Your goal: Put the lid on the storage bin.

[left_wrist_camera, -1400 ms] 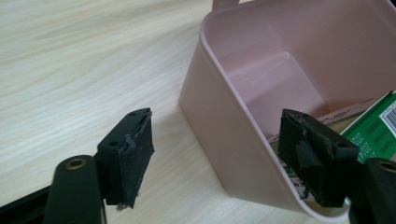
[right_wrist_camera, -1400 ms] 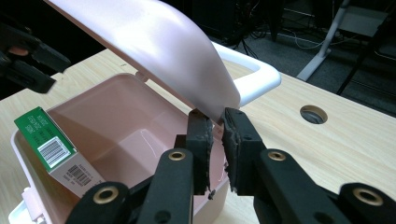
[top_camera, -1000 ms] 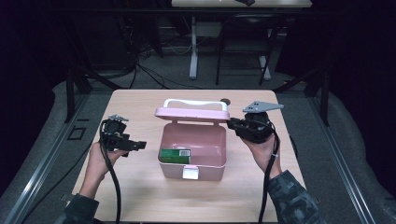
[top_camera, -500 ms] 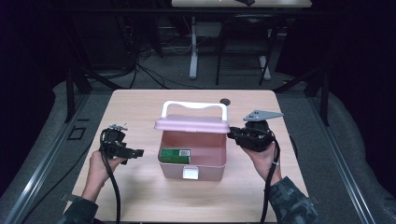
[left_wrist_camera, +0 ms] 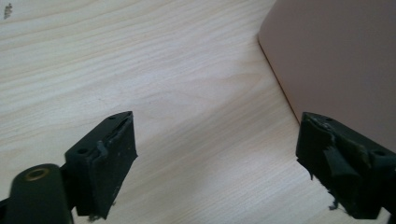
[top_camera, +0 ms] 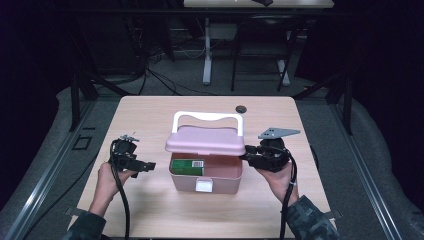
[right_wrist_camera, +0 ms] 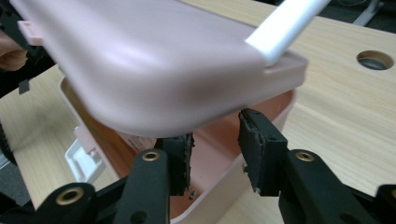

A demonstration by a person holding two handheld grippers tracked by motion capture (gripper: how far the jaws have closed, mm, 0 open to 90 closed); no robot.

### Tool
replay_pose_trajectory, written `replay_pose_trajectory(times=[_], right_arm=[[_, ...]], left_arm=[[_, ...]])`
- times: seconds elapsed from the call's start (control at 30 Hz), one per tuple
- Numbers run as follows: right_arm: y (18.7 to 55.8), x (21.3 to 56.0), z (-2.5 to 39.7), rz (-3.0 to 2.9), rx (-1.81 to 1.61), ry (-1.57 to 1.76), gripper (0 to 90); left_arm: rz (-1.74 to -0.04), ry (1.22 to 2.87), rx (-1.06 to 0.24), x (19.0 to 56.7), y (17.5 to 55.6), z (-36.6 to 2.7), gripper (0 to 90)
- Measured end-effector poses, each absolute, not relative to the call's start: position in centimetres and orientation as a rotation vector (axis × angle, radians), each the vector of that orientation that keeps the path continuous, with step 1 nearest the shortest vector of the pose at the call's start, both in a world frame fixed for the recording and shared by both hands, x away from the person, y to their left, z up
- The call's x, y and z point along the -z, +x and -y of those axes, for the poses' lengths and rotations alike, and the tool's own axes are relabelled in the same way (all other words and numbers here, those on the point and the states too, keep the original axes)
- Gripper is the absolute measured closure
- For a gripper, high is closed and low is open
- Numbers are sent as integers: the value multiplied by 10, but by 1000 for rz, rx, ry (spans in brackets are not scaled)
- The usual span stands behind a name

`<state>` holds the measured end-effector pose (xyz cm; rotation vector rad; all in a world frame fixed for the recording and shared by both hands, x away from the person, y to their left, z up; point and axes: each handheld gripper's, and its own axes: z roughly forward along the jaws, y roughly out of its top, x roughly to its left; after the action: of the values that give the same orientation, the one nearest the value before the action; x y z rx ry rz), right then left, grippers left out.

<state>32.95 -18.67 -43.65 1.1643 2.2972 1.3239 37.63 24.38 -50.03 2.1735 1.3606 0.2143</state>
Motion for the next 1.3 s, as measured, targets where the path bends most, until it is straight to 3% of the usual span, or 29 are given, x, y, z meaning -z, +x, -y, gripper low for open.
replay_pose_trajectory(times=[0.27,0.6,1.3], right_arm=[[317,440,180,-2335,-1321,1168,451],[315,445,178,-2351,-1335,1169,299],[297,458,175,-2404,-1209,1151,254]], left_arm=[[-1357,2180,-214,500,375,-243,111],[-1349,2187,-207,501,376,-242,109],[-1355,2208,-194,505,377,-241,108]])
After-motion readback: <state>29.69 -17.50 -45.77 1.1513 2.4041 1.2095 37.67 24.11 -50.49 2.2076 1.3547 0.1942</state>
